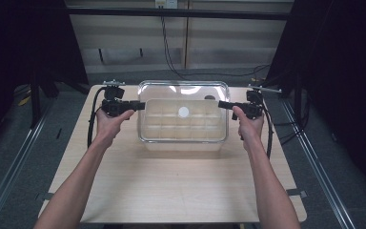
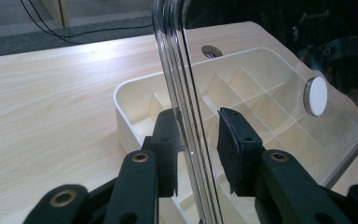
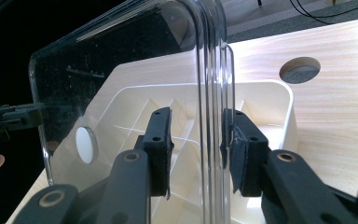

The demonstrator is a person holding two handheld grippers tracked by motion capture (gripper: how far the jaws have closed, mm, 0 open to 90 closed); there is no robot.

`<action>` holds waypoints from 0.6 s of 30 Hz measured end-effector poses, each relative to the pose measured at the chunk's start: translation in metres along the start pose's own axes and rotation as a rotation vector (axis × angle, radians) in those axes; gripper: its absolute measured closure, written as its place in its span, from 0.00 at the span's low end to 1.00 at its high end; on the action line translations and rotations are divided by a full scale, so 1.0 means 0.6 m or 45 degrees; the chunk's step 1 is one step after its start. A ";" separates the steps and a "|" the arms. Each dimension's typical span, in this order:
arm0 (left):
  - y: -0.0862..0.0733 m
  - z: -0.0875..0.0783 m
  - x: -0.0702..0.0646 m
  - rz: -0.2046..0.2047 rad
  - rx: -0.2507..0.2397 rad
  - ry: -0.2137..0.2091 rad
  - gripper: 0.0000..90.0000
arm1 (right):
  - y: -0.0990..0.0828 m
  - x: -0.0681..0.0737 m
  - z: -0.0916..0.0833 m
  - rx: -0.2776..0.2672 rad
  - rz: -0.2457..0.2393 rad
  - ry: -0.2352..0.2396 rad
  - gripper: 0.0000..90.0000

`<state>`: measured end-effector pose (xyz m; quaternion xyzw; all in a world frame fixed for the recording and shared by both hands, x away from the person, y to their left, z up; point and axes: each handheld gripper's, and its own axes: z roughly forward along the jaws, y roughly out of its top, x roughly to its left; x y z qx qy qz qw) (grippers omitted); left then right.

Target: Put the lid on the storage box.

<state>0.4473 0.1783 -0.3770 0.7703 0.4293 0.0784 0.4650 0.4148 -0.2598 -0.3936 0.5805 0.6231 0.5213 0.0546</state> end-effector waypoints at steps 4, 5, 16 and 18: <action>-0.001 0.002 0.005 -0.018 -0.004 -0.006 0.78 | 0.001 0.001 0.001 0.003 0.000 -0.002 0.72; -0.001 0.002 0.005 -0.018 -0.004 -0.006 0.78 | 0.001 0.001 0.001 0.003 0.000 -0.002 0.72; -0.007 0.029 0.026 -0.069 0.017 0.024 0.79 | -0.001 -0.017 0.035 0.043 0.033 -0.063 0.66; -0.009 0.034 0.029 -0.087 0.019 0.016 0.78 | -0.002 -0.018 0.040 0.048 0.039 -0.076 0.65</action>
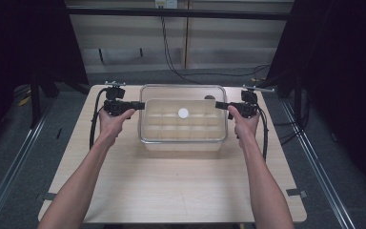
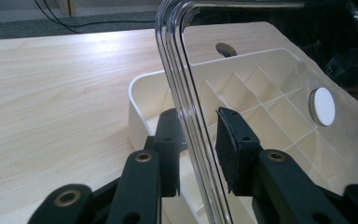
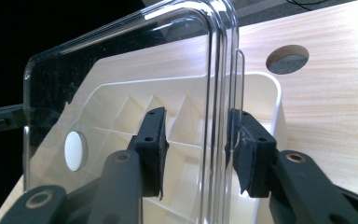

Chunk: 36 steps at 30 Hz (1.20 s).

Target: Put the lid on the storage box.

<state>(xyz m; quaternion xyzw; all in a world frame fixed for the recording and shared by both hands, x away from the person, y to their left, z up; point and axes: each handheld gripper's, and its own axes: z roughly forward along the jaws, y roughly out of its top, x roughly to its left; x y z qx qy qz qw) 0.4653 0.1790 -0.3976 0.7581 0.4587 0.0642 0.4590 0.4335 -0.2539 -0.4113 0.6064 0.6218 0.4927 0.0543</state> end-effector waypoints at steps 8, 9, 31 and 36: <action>-0.004 0.016 0.010 -0.062 0.030 -0.015 0.76 | -0.002 -0.001 0.020 0.035 -0.006 -0.074 0.59; -0.006 0.018 0.011 -0.068 0.040 -0.014 0.76 | -0.003 -0.002 0.023 0.035 -0.004 -0.084 0.58; -0.015 0.043 0.025 -0.126 0.089 -0.062 0.71 | -0.015 -0.005 0.052 0.052 -0.049 -0.228 0.48; -0.020 0.046 0.026 -0.137 0.099 -0.060 0.70 | -0.017 -0.005 0.055 0.064 -0.049 -0.247 0.48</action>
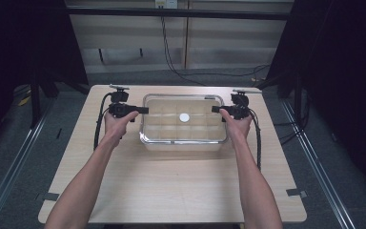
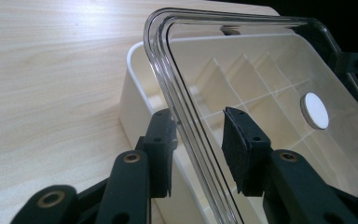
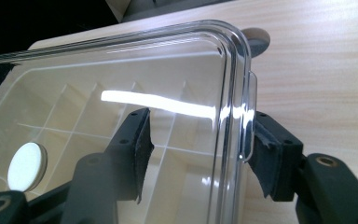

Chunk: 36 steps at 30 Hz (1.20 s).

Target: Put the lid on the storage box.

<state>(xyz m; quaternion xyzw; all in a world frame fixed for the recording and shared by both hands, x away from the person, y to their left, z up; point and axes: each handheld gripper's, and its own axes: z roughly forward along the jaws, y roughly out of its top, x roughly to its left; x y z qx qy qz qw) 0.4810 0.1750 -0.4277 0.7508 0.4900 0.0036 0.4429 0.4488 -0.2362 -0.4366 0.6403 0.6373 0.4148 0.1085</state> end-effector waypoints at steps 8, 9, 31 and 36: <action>-0.009 0.009 0.005 -0.014 0.005 0.027 0.66 | -0.010 -0.005 0.014 0.031 0.027 0.005 0.43; -0.010 0.009 0.005 0.003 -0.002 0.035 0.72 | -0.011 -0.006 0.015 0.032 0.032 0.008 0.43; -0.051 -0.012 -0.009 0.054 0.025 0.038 0.49 | -0.031 -0.001 -0.027 0.048 -0.056 -0.032 0.35; -0.054 -0.007 -0.017 0.076 0.042 -0.021 0.59 | -0.040 0.014 -0.035 0.083 -0.136 -0.106 0.52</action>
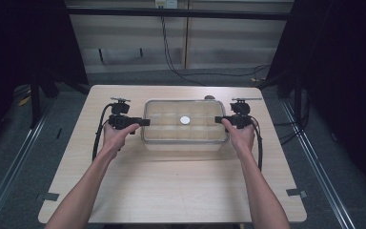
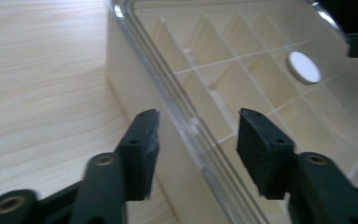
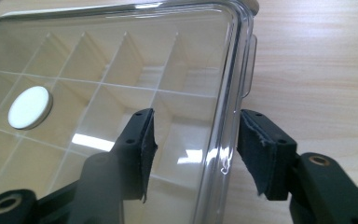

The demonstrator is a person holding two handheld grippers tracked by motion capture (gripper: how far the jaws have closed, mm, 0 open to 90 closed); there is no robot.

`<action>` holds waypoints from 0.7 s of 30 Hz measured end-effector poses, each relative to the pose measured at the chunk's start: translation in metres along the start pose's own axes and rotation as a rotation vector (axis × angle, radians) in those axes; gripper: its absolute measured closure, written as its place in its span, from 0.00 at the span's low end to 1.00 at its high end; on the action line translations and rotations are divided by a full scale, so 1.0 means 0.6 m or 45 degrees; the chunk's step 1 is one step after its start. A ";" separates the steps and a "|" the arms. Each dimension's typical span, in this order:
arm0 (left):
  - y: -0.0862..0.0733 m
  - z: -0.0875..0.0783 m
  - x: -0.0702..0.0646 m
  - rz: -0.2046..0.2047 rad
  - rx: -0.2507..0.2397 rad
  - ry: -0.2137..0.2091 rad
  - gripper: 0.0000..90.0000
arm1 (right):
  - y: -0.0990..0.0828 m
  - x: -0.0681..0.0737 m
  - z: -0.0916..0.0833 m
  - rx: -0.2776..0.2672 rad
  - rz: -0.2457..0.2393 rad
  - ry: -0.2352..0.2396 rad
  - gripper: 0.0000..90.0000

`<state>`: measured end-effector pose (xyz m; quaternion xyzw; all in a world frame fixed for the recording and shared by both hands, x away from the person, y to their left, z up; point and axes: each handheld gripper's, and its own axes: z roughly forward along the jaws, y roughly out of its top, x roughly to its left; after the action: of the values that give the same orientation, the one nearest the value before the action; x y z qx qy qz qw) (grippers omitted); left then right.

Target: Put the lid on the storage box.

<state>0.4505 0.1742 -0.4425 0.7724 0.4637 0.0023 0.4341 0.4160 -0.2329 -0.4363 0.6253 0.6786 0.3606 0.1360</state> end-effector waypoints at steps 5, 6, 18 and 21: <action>0.007 -0.003 -0.003 0.009 -0.015 0.054 0.67 | 0.008 0.000 0.003 -0.013 0.022 -0.032 0.60; 0.010 -0.003 -0.003 0.018 -0.015 0.069 0.72 | 0.011 0.001 0.004 -0.016 0.028 -0.049 0.62; 0.026 0.011 -0.001 -0.009 -0.040 0.139 0.75 | 0.033 0.005 0.010 -0.027 0.021 -0.116 0.69; 0.026 0.013 0.002 -0.026 -0.048 0.131 0.73 | 0.033 0.002 0.010 -0.042 0.024 -0.097 0.68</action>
<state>0.4653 0.1667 -0.4372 0.7582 0.4930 0.0462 0.4242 0.4344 -0.2310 -0.4270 0.6426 0.6610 0.3489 0.1686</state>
